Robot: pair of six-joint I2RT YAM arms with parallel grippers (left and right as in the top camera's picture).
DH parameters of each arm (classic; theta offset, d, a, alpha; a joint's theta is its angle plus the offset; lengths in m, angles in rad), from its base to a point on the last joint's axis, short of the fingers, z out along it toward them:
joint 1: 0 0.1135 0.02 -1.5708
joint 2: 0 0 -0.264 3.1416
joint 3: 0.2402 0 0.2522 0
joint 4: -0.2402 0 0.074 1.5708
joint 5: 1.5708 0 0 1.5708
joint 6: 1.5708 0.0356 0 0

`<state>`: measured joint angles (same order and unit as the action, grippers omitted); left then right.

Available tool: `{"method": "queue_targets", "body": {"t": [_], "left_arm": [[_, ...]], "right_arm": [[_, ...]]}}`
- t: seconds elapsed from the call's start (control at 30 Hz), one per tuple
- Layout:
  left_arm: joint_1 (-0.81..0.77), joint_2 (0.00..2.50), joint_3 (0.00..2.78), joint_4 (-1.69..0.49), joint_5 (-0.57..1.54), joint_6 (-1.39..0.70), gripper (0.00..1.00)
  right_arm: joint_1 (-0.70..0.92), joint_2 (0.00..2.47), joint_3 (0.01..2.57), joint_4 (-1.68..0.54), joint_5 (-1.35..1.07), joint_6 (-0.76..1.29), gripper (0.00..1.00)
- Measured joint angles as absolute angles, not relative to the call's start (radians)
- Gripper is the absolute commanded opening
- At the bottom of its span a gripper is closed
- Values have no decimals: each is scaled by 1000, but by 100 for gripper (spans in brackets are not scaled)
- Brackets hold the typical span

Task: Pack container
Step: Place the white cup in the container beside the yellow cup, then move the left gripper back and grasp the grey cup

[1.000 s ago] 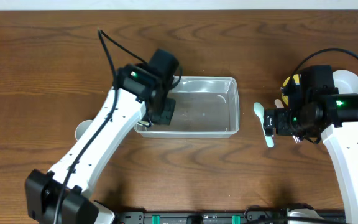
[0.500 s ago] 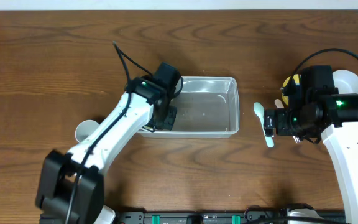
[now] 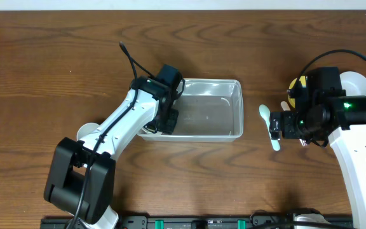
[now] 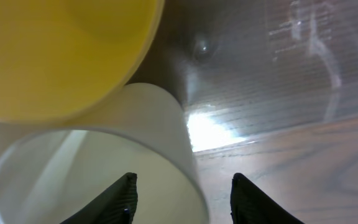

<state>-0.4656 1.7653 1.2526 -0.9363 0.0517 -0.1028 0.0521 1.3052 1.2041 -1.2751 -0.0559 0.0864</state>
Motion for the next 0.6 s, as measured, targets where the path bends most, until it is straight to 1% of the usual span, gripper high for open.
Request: {"method": "queue_targets", "body": {"t": [0.07,0.2,0.33,0.37,0.43,0.6], "left_arm": [[-466,1765,1261,-957,41,-96,57],[-466,1751,1337,-1045,10,-96,58],[-458,1658,1447,-1109,-27,-108,59],[-451,1623,1469,-1120,-33,-115,62],[-416,1541,1495,-1136,-43,-140,64],[-226,1399,1506,-1208,-70,-244,66]], "right_arm": [[52,1305,1204,-1275,-56,86,99],[52,1305,1204,-1275,-56,86,99],[52,1305,1204,-1275,-56,86,99],[52,1305,1204,-1275,-56,86,99],[52,1305,1204,-1275,-56,86,99],[52,1305,1204,-1275,-56,86,99]]}}
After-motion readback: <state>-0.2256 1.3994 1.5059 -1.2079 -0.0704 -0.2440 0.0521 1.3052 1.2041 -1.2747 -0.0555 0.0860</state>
